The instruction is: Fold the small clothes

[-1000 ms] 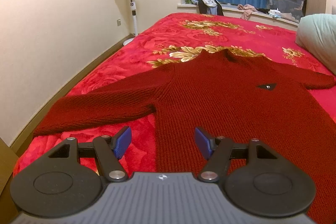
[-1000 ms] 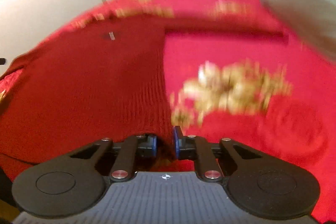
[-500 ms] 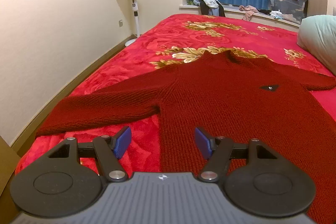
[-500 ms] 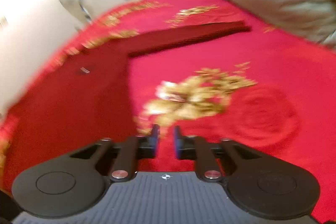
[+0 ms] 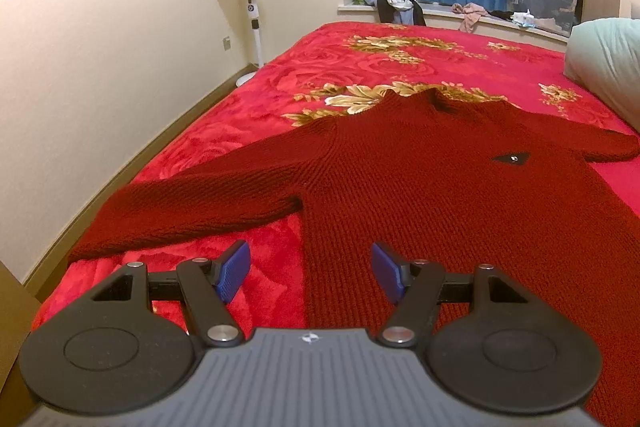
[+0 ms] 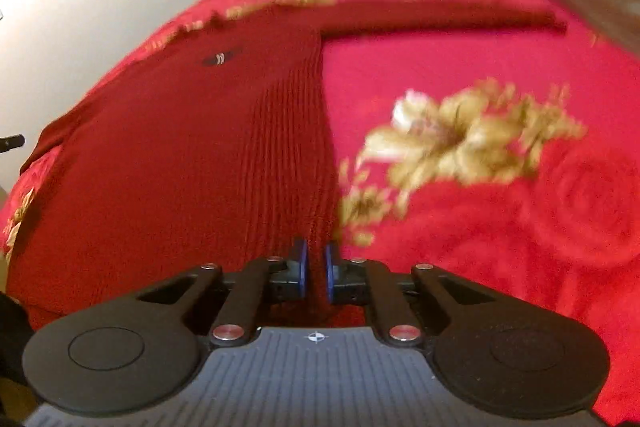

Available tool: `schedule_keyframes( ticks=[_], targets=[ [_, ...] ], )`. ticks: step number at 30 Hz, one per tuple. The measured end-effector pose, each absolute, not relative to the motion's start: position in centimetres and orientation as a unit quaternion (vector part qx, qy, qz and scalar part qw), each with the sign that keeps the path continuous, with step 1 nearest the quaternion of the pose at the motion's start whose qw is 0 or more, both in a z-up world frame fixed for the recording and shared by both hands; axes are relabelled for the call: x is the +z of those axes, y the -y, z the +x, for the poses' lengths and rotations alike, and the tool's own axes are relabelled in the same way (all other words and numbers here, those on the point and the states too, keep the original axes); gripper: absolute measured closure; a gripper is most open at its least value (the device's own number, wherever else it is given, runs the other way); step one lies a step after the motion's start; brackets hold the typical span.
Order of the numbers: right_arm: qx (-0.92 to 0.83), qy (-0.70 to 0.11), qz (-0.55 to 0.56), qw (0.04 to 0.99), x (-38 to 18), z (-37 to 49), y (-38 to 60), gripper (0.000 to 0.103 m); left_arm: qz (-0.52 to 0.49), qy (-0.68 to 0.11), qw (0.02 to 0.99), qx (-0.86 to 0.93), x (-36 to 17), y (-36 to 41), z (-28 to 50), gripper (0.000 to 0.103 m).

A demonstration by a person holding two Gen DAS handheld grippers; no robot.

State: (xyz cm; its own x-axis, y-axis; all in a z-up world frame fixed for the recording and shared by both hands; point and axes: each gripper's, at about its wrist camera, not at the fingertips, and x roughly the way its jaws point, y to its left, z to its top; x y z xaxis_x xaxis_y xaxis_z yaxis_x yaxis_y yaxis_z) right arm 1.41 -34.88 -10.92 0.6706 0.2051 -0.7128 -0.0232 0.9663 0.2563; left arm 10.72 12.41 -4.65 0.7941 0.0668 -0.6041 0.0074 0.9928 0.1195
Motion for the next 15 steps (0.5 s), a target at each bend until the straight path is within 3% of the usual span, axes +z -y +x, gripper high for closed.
schedule_keyframes(
  ticks=[6, 10, 14, 15],
  targets=[
    [0.019, -0.428, 0.130, 0.894, -11.0, 1.2, 37.4, 0.097, 0.048, -0.349, 0.936, -0.001, -5.4, -13.0, 10.8, 0.031],
    [0.010, -0.388, 0.097, 0.917, -9.6, 1.1, 36.3, 0.092, 0.029, -0.385, 0.922, -0.028, -6.4, -13.4, 10.6, 0.031],
    [0.029, -0.371, 0.133, 0.919, -9.6, 1.8, 36.6, 0.058, 0.049, -0.407, 0.911, -0.050, -7.5, -13.2, 10.4, 0.031],
    [0.034, -0.392, 0.133, 0.909, -10.4, 2.3, 36.3, 0.058, 0.056, -0.409, 0.909, -0.051, -7.7, -13.1, 10.4, 0.031]
  ],
)
